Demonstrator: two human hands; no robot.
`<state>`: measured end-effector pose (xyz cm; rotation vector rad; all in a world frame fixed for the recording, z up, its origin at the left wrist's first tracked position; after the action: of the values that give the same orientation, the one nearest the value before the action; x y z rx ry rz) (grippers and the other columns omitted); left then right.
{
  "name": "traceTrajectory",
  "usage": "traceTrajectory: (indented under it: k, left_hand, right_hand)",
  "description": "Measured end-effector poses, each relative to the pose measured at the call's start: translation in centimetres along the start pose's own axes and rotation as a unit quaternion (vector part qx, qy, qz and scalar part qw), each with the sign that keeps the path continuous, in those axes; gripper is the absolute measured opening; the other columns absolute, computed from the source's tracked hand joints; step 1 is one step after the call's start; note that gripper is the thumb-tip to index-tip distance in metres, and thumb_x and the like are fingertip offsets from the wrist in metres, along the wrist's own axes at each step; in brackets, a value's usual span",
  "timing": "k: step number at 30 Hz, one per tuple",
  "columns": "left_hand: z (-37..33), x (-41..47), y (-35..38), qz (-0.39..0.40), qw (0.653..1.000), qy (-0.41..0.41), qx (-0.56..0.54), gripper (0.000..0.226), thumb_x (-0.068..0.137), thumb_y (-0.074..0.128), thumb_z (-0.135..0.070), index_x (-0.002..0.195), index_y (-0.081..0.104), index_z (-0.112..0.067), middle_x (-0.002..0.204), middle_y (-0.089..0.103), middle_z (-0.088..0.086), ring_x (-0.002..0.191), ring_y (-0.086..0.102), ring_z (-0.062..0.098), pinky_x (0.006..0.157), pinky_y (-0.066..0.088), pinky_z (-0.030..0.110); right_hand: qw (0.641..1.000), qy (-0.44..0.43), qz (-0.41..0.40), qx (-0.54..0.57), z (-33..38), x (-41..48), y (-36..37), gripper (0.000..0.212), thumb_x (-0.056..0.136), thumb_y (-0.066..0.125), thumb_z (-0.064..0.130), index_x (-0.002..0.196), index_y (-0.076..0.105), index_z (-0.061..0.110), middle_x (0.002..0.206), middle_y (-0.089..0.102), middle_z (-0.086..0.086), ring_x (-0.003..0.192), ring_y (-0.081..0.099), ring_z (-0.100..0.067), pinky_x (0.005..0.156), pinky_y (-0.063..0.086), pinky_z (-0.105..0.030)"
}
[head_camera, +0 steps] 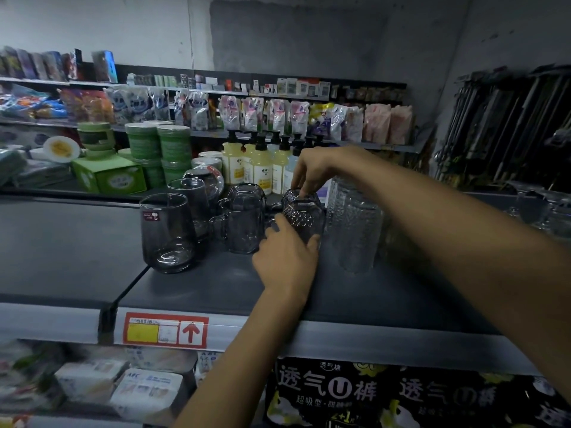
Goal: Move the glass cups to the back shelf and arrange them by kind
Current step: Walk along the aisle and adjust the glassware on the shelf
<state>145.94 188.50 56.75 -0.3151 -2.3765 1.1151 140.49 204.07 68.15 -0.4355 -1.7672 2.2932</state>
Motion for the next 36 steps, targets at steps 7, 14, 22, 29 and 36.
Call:
traceTrajectory:
  k: [7, 14, 22, 29, 36]
  left_hand:
    - [0.2, 0.1, 0.2, 0.007, 1.0, -0.013, -0.019, 0.083, 0.095, 0.058, -0.058, 0.158, 0.026, -0.016, 0.143, 0.055, 0.015, 0.126, 0.058, 0.037, 0.093, 0.047, 0.044]
    - [0.6, 0.1, 0.1, 0.016, 0.998, -0.025, -0.063, 0.084, 0.091, 0.064, -0.058, 0.157, 0.028, -0.019, 0.141, 0.057, 0.014, 0.125, 0.059, 0.038, 0.094, 0.046, 0.045]
    - [2.0, 0.0, -0.7, -0.002, 0.976, -0.04, -0.215, 0.059, 0.09, 0.071, -0.037, 0.145, 0.049, -0.036, 0.13, 0.066, 0.001, 0.119, 0.064, 0.03, 0.091, 0.049, 0.044]
    - [1.9, -0.5, -1.3, -0.007, 0.963, -0.051, -0.265, 0.047, 0.1, 0.06, -0.044, 0.146, 0.054, -0.035, 0.132, 0.07, 0.003, 0.121, 0.064, 0.031, 0.092, 0.049, 0.041]
    - [2.0, -0.4, -1.2, -0.004, 0.958, -0.051, -0.283, 0.046, 0.1, 0.06, -0.041, 0.146, 0.055, -0.037, 0.133, 0.07, 0.003, 0.122, 0.064, 0.031, 0.095, 0.049, 0.04]
  right_hand:
    - [1.0, 0.002, 0.0, -0.022, 0.1, -0.2, 0.2, 0.043, 0.086, 0.08, 0.008, 0.128, 0.07, 0.009, 0.126, 0.071, -0.009, 0.11, 0.068, -0.02, 0.075, 0.057, -0.02]
    - [0.966, -0.083, -0.243, -0.03, 4.4, -7.5, -3.6, 0.035, 0.095, 0.068, 0.006, 0.129, 0.069, 0.013, 0.132, 0.068, -0.007, 0.118, 0.064, -0.018, 0.1, 0.048, -0.025]
    - [0.899, -0.003, -0.403, 0.173, 3.5, -18.3, 7.5, 0.052, 0.098, 0.052, -0.004, 0.143, 0.058, 0.019, 0.137, 0.062, -0.003, 0.121, 0.059, -0.019, 0.104, 0.05, -0.034]
    - [0.941, 0.101, -0.264, 0.186, 1.8, -16.0, 14.9, 0.083, 0.091, 0.054, -0.001, 0.163, 0.014, 0.013, 0.149, 0.045, -0.021, 0.137, 0.044, -0.038, 0.11, 0.036, -0.038]
    - [0.945, 0.082, -0.239, 0.209, 0.7, -14.8, 15.6, 0.086, 0.088, 0.056, 0.0, 0.162, 0.014, 0.014, 0.149, 0.049, -0.019, 0.137, 0.048, -0.037, 0.11, 0.043, -0.045]
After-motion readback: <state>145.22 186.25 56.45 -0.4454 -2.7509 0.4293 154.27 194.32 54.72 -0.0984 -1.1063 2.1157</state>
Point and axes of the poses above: each hand's wrist, its own x-axis towards the middle knuckle, its own y-axis out of the palm, z = x × y, the point moved 6 cm from there along x, towards the middle knuckle
